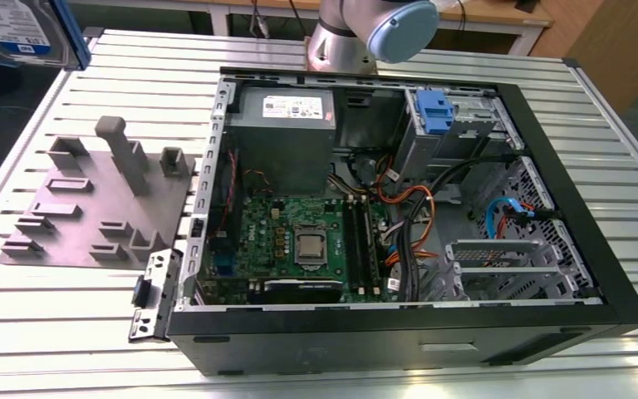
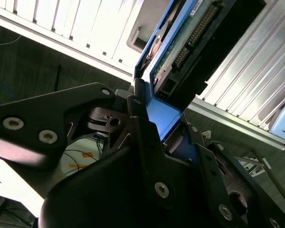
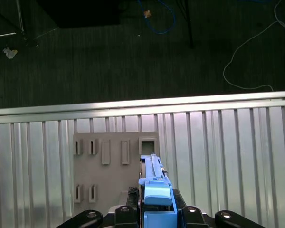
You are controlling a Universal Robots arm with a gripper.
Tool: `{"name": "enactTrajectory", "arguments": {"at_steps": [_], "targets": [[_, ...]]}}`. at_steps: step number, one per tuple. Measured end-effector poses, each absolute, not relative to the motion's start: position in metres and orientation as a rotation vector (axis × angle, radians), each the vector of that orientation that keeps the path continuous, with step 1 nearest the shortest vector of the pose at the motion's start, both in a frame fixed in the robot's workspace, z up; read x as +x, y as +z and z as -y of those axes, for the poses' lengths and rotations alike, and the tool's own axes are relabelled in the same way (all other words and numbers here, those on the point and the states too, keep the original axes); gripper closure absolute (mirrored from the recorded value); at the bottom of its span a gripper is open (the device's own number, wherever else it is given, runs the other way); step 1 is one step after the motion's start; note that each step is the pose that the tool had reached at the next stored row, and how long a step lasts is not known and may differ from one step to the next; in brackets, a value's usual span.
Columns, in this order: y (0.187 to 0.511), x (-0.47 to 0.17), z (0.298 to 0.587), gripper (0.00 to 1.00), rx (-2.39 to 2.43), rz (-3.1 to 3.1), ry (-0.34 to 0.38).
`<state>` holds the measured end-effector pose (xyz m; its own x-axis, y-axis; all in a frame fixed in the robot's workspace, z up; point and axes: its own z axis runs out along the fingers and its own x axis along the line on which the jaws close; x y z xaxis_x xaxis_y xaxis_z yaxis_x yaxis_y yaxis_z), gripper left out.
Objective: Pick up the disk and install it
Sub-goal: 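Pick up the disk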
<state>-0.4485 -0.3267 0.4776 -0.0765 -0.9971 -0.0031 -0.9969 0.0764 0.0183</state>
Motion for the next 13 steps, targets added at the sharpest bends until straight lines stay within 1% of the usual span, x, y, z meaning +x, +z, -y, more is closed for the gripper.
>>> {"name": "enactTrajectory", "arguments": {"at_steps": [13], "targets": [[0.4788, -0.4436, 0.3266, 0.64, 2.128, 2.297, -0.024]]}}
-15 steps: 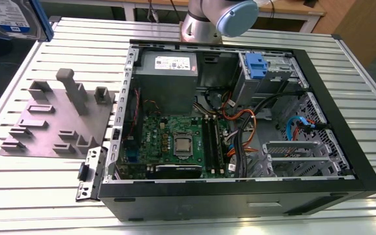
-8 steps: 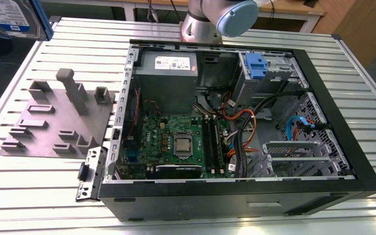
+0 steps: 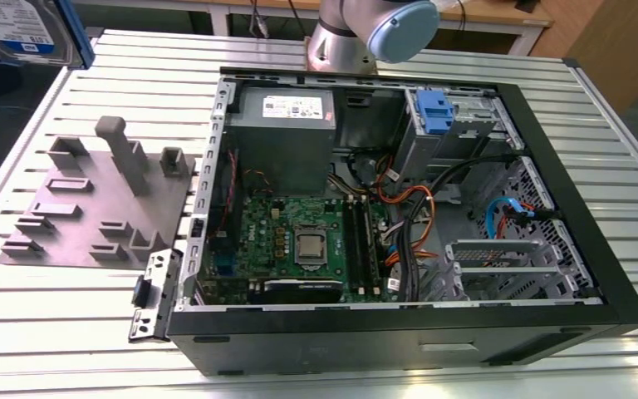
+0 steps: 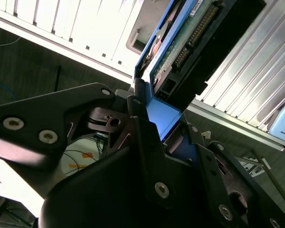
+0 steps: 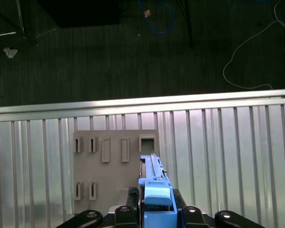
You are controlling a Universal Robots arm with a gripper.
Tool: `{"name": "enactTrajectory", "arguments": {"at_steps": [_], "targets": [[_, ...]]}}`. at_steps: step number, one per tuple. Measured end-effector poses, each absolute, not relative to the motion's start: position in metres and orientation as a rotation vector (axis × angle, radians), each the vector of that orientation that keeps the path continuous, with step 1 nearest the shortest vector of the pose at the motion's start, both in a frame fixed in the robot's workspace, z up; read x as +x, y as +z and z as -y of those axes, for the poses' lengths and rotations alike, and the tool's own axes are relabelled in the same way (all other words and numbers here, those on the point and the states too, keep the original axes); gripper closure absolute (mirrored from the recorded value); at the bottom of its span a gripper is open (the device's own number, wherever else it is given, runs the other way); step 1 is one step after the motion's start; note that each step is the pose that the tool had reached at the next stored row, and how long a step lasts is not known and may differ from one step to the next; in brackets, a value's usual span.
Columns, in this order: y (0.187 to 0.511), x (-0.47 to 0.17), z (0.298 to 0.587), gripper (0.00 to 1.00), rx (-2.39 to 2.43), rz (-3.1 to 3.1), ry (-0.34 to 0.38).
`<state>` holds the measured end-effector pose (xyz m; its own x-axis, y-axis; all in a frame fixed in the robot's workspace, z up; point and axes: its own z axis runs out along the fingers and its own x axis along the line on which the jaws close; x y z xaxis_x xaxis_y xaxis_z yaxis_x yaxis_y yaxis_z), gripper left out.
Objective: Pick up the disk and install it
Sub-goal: 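Pick up the disk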
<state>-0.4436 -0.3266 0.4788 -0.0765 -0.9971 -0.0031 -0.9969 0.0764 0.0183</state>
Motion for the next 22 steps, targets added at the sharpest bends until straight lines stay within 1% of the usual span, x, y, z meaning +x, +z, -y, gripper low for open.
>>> {"name": "enactTrajectory", "arguments": {"at_steps": [9, 16, 22], "targets": [[0.4794, -0.4435, 0.3293, 0.64, 2.128, 2.297, -0.024], [0.4880, -0.4435, 0.3293, 0.64, 2.128, 2.297, -0.024], [0.4885, -0.4413, 0.3303, 0.64, 2.128, 2.297, -0.024]]}}
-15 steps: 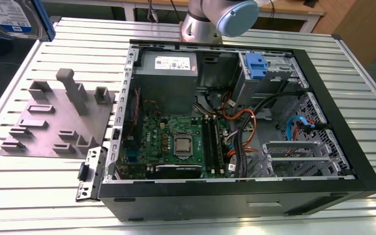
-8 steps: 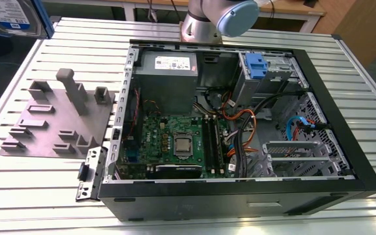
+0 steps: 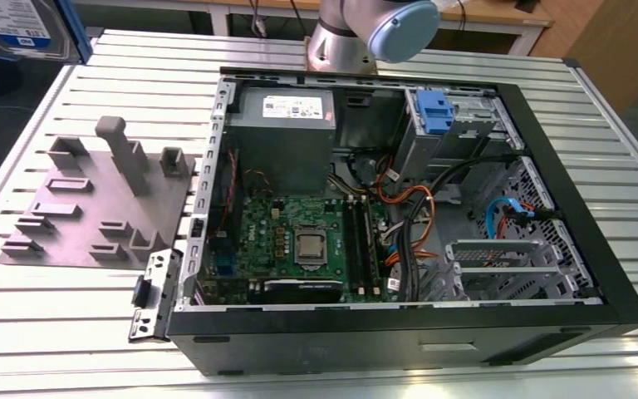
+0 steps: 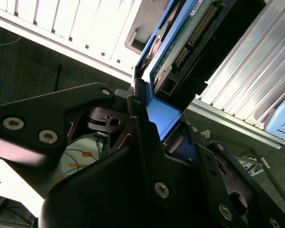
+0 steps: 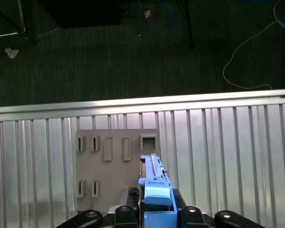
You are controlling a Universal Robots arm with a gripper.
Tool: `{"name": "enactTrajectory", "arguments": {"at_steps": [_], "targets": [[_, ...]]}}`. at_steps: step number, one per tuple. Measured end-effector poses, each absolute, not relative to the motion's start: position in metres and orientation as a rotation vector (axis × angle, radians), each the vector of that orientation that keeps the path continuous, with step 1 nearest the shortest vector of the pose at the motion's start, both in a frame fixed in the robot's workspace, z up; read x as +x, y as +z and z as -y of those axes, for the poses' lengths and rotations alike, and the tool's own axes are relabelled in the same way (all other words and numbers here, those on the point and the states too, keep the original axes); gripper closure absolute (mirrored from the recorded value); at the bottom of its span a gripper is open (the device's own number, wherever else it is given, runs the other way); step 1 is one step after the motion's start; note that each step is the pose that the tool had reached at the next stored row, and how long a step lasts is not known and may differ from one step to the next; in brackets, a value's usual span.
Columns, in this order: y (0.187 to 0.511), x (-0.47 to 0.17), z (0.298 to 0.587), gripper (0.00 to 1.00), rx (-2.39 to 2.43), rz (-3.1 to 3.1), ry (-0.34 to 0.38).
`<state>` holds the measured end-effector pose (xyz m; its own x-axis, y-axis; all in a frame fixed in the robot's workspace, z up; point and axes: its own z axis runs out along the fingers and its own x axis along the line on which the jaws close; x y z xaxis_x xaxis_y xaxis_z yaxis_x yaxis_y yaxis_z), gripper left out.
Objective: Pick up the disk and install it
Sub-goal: 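Pick up the disk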
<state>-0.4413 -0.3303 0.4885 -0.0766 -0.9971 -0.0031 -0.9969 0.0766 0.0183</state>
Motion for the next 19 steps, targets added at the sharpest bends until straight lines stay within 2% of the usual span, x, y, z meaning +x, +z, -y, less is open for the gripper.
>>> {"name": "enactTrajectory", "arguments": {"at_steps": [19], "targets": [[0.489, -0.430, 0.335, 0.64, 2.128, 2.297, -0.024]]}}
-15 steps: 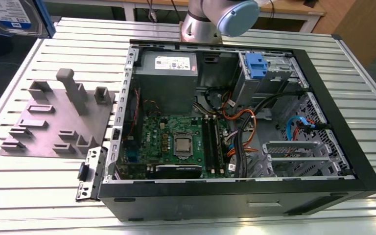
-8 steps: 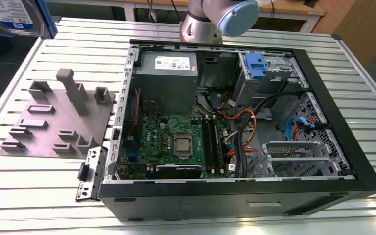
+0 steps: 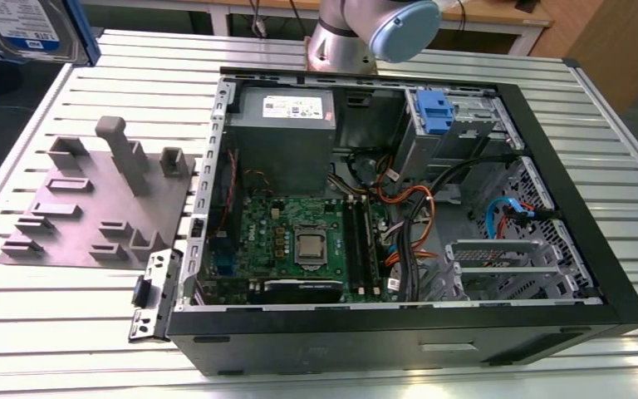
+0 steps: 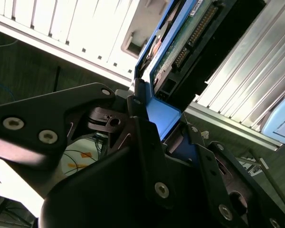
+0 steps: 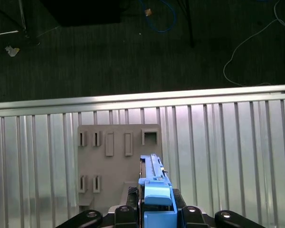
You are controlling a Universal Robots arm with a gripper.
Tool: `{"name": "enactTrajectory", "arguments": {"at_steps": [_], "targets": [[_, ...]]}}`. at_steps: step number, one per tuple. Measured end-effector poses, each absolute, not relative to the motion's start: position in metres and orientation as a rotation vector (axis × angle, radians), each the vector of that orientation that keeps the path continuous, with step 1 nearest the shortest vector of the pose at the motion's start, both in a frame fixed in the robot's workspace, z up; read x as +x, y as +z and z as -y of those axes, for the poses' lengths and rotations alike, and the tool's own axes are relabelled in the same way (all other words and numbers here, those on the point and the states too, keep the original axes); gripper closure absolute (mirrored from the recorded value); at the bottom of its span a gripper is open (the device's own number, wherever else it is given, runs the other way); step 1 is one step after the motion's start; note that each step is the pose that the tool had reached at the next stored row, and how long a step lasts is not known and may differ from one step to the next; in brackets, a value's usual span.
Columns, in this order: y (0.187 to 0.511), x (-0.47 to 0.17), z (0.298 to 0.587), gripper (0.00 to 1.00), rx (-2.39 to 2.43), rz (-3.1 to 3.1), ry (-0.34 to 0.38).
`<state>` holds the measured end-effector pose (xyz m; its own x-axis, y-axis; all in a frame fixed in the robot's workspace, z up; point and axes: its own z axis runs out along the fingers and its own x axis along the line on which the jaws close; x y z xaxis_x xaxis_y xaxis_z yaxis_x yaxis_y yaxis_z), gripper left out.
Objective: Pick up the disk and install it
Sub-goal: 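Pick up the disk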
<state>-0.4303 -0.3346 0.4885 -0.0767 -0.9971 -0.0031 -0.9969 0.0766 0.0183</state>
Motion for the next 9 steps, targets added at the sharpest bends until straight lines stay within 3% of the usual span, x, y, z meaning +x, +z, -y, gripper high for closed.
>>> {"name": "enactTrajectory", "arguments": {"at_steps": [9], "targets": [[0.4885, -0.4252, 0.3361, 0.64, 2.128, 2.298, -0.024]]}}
